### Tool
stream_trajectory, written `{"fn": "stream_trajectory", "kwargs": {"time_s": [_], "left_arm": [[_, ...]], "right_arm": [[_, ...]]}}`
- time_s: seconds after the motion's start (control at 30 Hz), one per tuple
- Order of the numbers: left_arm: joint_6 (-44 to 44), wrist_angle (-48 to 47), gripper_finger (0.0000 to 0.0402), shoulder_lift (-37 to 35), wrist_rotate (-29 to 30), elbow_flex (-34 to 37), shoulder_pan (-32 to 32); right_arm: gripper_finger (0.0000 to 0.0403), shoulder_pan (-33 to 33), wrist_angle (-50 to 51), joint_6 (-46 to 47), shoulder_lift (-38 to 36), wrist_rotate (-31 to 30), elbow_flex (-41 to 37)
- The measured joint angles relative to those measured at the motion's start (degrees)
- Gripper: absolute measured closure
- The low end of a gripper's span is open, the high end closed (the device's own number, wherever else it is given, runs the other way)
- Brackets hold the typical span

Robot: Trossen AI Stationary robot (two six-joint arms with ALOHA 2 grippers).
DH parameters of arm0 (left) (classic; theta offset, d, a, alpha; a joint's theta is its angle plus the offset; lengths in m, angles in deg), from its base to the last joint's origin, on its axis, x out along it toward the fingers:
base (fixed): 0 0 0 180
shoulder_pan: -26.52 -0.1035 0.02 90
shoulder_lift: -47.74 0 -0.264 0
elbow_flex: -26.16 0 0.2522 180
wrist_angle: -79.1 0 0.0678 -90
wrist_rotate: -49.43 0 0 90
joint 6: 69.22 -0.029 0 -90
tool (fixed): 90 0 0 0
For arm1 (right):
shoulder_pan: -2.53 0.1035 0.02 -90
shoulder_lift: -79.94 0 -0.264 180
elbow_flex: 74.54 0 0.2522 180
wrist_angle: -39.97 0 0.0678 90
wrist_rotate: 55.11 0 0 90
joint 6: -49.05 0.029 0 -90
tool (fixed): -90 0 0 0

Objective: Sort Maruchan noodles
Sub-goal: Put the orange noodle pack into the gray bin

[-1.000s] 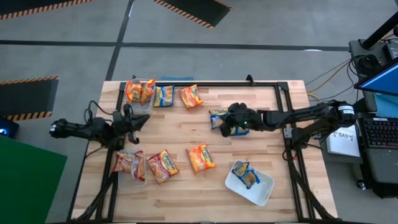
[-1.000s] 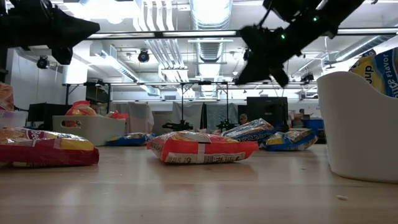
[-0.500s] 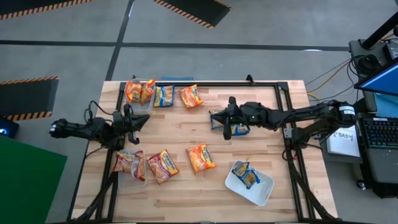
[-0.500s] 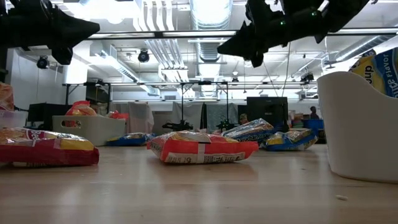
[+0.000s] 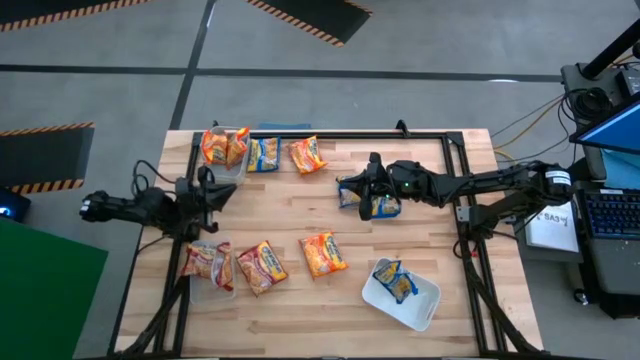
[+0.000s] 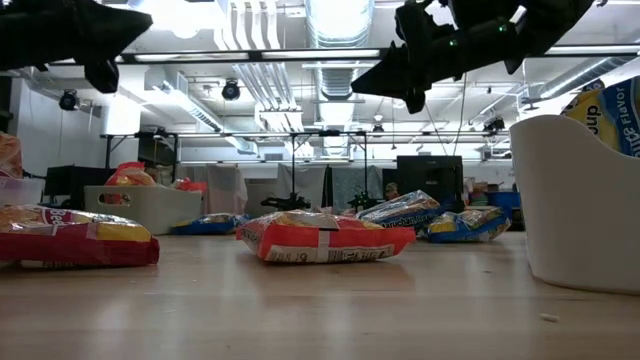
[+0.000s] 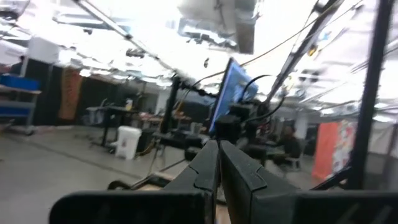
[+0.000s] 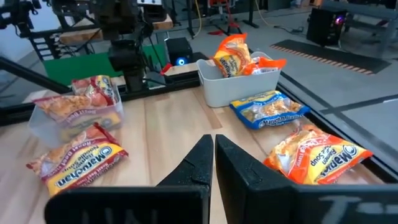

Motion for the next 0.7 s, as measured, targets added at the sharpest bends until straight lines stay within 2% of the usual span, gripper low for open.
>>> {"fn": "stream_trajectory", "kwargs": {"time_s": [0.27, 0.4, 0.7], "left_arm": [[-1.1, 3.6, 0.0402, 0.4, -3.3, 0.0, 0.0], [-2.6, 8.2, 0.0402, 2.0, -3.3, 0.0, 0.0], [-5.3, 19.6, 0.0402, 12.2, -3.4, 0.0, 0.0]], "right_arm": [[0.0394, 0.0, 0.0, 0.8, -0.1, 0.0, 0.0], [0.0394, -0.5, 0.0, -0.3, -0.4, 0.0, 0.1], [0.0394, -1.3, 0.0, -2.6, -0.5, 0.0, 0.1]]}}
